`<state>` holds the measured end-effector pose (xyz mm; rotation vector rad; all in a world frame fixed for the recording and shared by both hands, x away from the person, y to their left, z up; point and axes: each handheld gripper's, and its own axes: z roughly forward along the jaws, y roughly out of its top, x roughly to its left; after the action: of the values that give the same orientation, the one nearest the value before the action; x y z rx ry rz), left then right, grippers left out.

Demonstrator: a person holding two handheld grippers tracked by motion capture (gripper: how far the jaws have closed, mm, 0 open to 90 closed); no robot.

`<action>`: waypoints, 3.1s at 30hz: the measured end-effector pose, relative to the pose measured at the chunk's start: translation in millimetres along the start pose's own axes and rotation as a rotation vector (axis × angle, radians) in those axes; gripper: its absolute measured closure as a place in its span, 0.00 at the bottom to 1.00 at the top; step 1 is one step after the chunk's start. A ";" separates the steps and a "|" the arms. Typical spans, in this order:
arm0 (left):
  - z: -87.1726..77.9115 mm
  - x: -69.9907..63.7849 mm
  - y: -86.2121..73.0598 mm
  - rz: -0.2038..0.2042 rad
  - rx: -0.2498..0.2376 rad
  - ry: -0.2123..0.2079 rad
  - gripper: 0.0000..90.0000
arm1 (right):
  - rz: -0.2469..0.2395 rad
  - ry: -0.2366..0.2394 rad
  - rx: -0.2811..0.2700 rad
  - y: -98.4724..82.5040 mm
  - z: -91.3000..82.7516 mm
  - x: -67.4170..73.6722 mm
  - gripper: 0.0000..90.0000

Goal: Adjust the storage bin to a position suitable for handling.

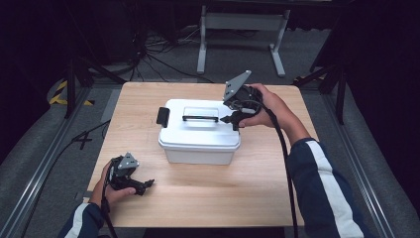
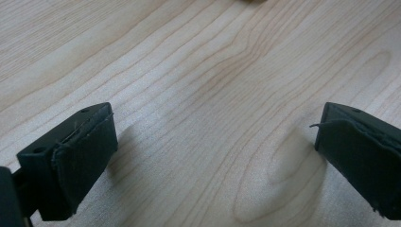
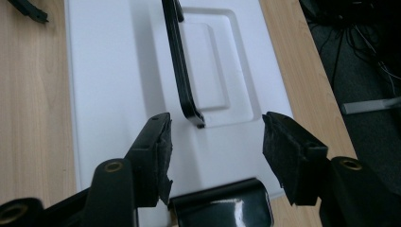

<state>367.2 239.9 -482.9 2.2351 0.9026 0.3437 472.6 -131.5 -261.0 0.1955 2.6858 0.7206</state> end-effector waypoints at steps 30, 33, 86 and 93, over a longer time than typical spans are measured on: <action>0.5 0.3 0.2 -0.003 -0.002 -0.005 0.00 | -0.134 0.055 0.078 44.4 49.6 15.8 0.87; 0.5 0.4 0.2 -0.002 -0.002 -0.005 0.00 | -0.150 0.041 0.081 45.3 50.4 16.9 0.93; 0.0 0.4 0.6 -0.003 0.004 -0.007 0.00 | -0.180 -0.053 0.022 29.1 -8.4 3.1 0.94; 0.5 0.3 0.4 -0.005 -0.001 -0.005 0.00 | -0.171 -0.070 0.026 14.8 -24.1 3.0 0.94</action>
<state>367.8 239.7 -482.9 2.2316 0.9045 0.3361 461.4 -129.1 -234.9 -0.0033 2.6073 0.6147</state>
